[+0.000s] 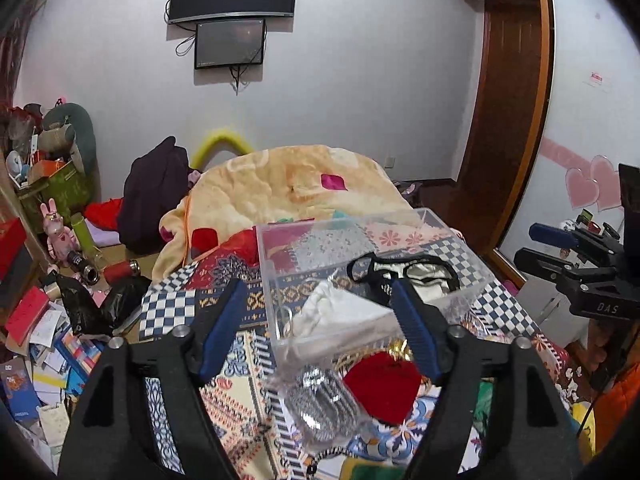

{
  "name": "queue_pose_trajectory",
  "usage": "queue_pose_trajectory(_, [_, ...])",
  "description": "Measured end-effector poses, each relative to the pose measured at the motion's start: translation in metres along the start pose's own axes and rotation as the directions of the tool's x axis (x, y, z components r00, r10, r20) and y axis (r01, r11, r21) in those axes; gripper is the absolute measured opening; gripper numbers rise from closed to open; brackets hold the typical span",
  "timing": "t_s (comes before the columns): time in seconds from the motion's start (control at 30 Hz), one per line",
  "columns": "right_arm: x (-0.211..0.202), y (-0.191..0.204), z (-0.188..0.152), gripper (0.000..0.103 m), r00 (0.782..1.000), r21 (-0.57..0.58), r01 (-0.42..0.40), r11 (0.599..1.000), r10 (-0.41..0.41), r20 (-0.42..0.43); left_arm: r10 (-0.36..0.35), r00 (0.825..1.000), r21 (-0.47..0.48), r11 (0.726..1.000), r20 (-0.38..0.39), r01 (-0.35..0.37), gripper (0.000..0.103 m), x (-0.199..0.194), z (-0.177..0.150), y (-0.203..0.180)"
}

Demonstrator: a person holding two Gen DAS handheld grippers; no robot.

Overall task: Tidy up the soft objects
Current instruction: 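Carry both items over the clear plastic box and open both tools to drop them, then grasp the bagged silver scrubber with the left tool while the right tool grasps the floral scrunchie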

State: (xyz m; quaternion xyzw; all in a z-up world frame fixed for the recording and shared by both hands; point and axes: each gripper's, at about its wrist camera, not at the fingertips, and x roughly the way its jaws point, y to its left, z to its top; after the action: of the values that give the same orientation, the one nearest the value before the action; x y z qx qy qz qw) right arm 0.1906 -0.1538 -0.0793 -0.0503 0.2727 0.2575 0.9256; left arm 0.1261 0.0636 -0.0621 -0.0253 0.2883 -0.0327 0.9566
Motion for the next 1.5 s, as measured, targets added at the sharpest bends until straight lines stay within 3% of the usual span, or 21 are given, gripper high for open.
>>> queue_pose_trajectory(0.27, [0.007, -0.004, -0.044, 0.073, 0.994, 0.037, 0.014, 0.999, -0.01, -0.105, -0.01, 0.996, -0.031, 1.0, -0.09, 0.007, 0.077, 0.012, -0.034, 0.004])
queue_pose_trajectory(0.6, [0.021, -0.007, -0.086, 0.076, 0.971, 0.095, -0.015, 0.995, 0.038, -0.237, -0.032, 0.976, -0.092, 0.996, -0.215, 0.013, 0.077, 0.038, -0.078, 0.011])
queue_pose_trajectory(0.83, [0.029, -0.017, -0.101, 0.077, 0.961, 0.14, -0.009, 0.99, 0.048, -0.273, -0.05, 0.964, -0.11, 0.994, -0.261, 0.022, 0.077, 0.058, -0.091, 0.008])
queue_pose_trajectory(0.9, [0.028, -0.022, -0.102, 0.075, 0.961, 0.158, -0.012, 0.987, 0.055, -0.27, -0.067, 0.963, -0.128, 0.991, -0.262, 0.034, 0.071, 0.063, -0.092, 0.009])
queue_pose_trajectory(1.03, [0.027, -0.025, -0.105, 0.059, 0.961, 0.15, -0.005, 0.989, 0.046, -0.272, -0.099, 0.955, -0.151, 0.987, -0.279, 0.058, 0.056, 0.07, -0.094, 0.011])
queue_pose_trajectory(1.1, [0.025, -0.025, -0.105, 0.044, 0.962, 0.146, -0.005, 0.989, 0.044, -0.27, -0.113, 0.952, -0.158, 0.985, -0.283, 0.07, 0.047, 0.071, -0.095, 0.011])
queue_pose_trajectory(1.2, [0.026, -0.024, -0.103, 0.03, 0.962, 0.14, -0.003, 0.99, 0.041, -0.269, -0.111, 0.956, -0.148, 0.986, -0.273, 0.072, 0.038, 0.067, -0.094, 0.01])
queue_pose_trajectory(1.37, [0.024, -0.023, -0.094, 0.019, 0.969, 0.118, 0.018, 0.993, 0.012, -0.245, -0.097, 0.962, -0.129, 0.989, -0.257, 0.066, 0.028, 0.054, -0.093, 0.01])
queue_pose_trajectory(1.5, [0.012, -0.025, -0.085, 0.019, 0.979, 0.113, 0.027, 0.993, -0.004, -0.203, -0.086, 0.971, -0.129, 0.99, -0.225, 0.058, 0.028, 0.039, -0.089, 0.012])
